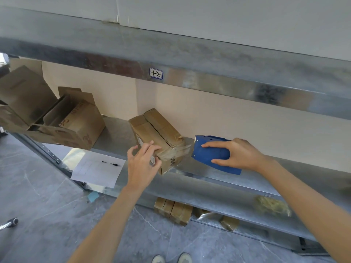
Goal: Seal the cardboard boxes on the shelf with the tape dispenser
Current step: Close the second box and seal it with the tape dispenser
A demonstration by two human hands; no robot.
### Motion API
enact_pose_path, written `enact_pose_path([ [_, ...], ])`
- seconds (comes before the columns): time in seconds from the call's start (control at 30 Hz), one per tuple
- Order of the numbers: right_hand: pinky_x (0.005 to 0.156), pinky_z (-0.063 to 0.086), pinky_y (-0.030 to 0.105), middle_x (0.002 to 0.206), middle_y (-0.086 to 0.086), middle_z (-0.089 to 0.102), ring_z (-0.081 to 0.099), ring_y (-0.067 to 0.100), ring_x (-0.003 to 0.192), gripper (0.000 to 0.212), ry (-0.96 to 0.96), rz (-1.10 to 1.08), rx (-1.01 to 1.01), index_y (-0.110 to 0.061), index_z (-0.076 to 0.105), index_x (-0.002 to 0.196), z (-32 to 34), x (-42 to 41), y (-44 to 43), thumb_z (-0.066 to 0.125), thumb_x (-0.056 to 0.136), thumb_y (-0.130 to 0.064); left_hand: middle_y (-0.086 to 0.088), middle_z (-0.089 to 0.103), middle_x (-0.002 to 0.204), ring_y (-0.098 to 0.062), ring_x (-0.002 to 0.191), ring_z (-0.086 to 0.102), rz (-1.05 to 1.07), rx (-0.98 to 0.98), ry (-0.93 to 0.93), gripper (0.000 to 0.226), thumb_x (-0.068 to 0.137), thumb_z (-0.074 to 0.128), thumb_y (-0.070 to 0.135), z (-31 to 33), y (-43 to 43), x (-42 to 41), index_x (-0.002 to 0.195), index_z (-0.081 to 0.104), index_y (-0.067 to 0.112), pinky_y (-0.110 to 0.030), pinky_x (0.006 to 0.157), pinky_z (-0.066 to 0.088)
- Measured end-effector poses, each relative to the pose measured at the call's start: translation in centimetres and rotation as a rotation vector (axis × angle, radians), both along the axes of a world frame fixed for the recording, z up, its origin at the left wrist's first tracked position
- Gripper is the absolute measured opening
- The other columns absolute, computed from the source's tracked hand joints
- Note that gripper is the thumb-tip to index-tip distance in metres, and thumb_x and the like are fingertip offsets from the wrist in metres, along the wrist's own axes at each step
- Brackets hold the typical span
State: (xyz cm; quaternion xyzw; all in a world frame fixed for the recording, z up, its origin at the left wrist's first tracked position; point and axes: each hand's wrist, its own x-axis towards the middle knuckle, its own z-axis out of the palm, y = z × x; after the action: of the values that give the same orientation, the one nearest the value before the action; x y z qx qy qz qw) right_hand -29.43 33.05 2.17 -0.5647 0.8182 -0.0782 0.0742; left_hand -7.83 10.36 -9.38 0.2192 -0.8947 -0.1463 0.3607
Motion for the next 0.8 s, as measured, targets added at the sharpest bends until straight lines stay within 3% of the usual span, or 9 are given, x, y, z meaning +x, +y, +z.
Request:
enact_pose_path([
  [0.13, 0.054, 0.033, 0.017, 0.04, -0.003, 0.03, 0.034, 0.013, 0.042, 0.052, 0.007, 0.001, 0.005, -0.063, 0.044, 0.133, -0.1, 0.3, 0.0, 0.066, 0.088, -0.049, 0.009, 0.065, 0.11, -0.012, 0.078, 0.06, 0.05, -0.085, 0.017, 0.028, 0.081, 0.069, 0.012, 0.4, -0.6, 0.0, 0.106, 0.068, 0.026, -0.04, 0.084, 0.038],
  [0.27, 0.053, 0.033, 0.017, 0.041, -0.004, 0.039, 0.033, 0.014, 0.042, 0.052, 0.011, -0.004, 0.006, -0.061, 0.045, 0.134, -0.2, 0.3, 0.0, 0.066, 0.088, -0.049, 0.012, 0.066, 0.11, -0.009, 0.072, 0.059, 0.067, -0.109, 0.01, 0.025, 0.086, 0.06, 0.012, 0.3, -0.8, -0.2, 0.105, 0.07, 0.026, -0.037, 0.08, 0.036],
  [0.37, 0.054, 0.033, 0.017, 0.047, -0.013, 0.047, 0.033, 0.014, 0.042, 0.051, 0.012, 0.003, 0.025, -0.061, 0.044, 0.135, -0.1, 0.4, -0.1, 0.064, 0.089, -0.049, 0.011, 0.068, 0.111, -0.008, 0.076, 0.059, 0.082, -0.096, 0.042, 0.025, 0.086, 0.058, 0.012, -0.2, -0.5, -0.5, 0.103, 0.072, 0.024, -0.034, 0.081, 0.034],
  [0.47, 0.054, 0.032, 0.017, 0.057, -0.035, 0.047, 0.033, 0.014, 0.042, 0.051, 0.026, 0.01, 0.052, -0.06, 0.043, 0.135, 0.0, 0.5, -0.2, 0.063, 0.089, -0.05, 0.009, 0.067, 0.114, -0.007, 0.085, 0.06, 0.084, -0.078, 0.045, 0.029, 0.081, 0.064, 0.008, -0.6, -0.3, -0.5, 0.105, 0.072, 0.023, -0.03, 0.083, 0.03],
  [0.63, 0.056, 0.04, 0.022, 0.048, -0.018, 0.048, 0.032, 0.013, 0.042, 0.051, 0.009, 0.004, 0.031, -0.06, 0.045, 0.134, -0.1, 0.5, -0.2, 0.065, 0.089, -0.049, 0.006, 0.061, 0.122, -0.007, 0.103, 0.056, 0.057, -0.031, -0.072, 0.045, 0.07, 0.07, 0.016, -1.0, 0.1, 0.0, 0.114, 0.066, 0.019, -0.032, 0.088, 0.031],
  [0.8, 0.061, 0.046, 0.026, 0.041, -0.005, 0.034, 0.035, 0.012, 0.043, 0.052, 0.023, -0.007, 0.022, -0.062, 0.043, 0.134, 0.2, 0.3, -0.1, 0.065, 0.089, -0.049, 0.003, 0.051, 0.132, -0.014, 0.124, 0.052, 0.012, 0.08, -0.106, 0.053, 0.078, 0.061, 0.042, -0.5, 1.4, -0.4, 0.123, 0.056, 0.015, -0.032, 0.098, 0.035],
])
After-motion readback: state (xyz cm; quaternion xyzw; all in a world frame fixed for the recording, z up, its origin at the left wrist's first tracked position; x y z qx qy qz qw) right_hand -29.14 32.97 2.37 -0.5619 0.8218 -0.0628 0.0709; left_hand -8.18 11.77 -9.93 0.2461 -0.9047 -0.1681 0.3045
